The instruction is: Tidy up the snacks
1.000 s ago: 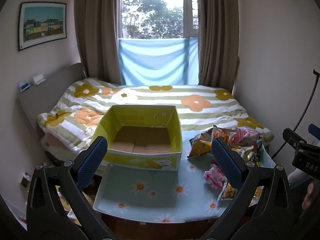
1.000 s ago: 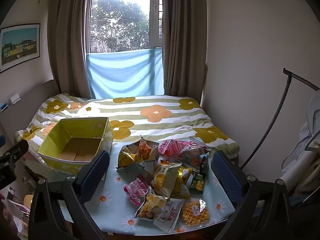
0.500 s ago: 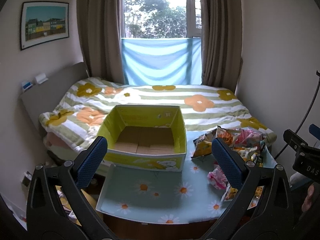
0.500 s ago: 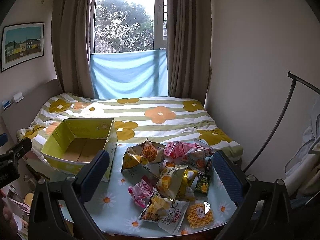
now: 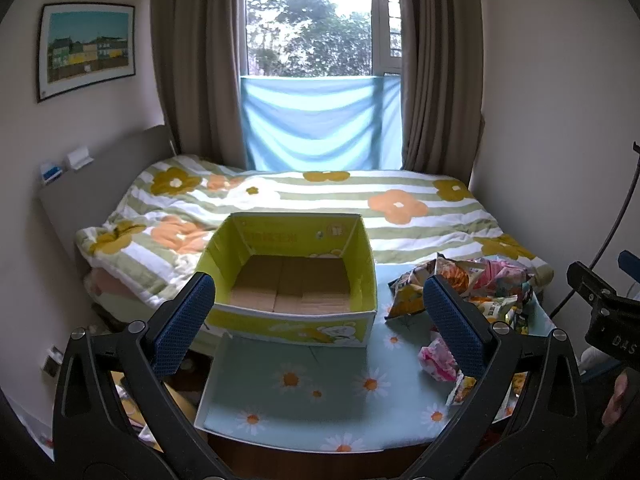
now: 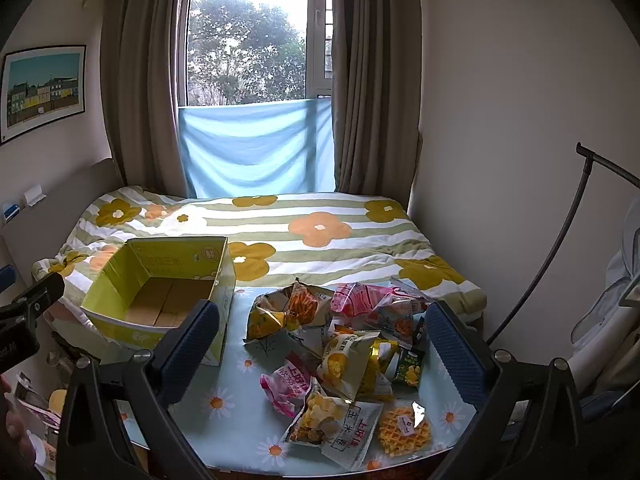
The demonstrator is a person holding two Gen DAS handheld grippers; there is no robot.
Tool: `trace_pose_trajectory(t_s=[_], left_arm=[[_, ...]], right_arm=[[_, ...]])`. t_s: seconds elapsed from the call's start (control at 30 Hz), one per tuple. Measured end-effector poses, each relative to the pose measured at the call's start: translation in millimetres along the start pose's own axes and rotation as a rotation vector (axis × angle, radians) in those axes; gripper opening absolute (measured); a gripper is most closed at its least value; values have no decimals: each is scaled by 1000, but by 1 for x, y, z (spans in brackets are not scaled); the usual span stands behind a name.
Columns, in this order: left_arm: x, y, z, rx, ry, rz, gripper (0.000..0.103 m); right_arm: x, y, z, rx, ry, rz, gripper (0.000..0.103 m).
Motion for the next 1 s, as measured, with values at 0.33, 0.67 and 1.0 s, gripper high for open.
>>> trace_pose_trajectory(t_s=[0.33,0.67,1.0], left_arm=[[0,-1,3,-1,4,-1,103],[0,-2,6,-5,10,-3,103],[-1,-5,10,-7,14,-3,103]], right_arm=[[-2,0,2,-1,3,-2,103],[-5,1,7,-5,10,-2,103],[-4,3,5,-9,14,5,103]])
Point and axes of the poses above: each gripper's, at about its wrist camera, not at the fingertips, and z roughly the way its jaws point, x to its right, y to its underside, the point moved 8 cm from there along z, roughly the way its jaws point, and after that the axes turned 2 degrees about x, right-handed, at the moved point
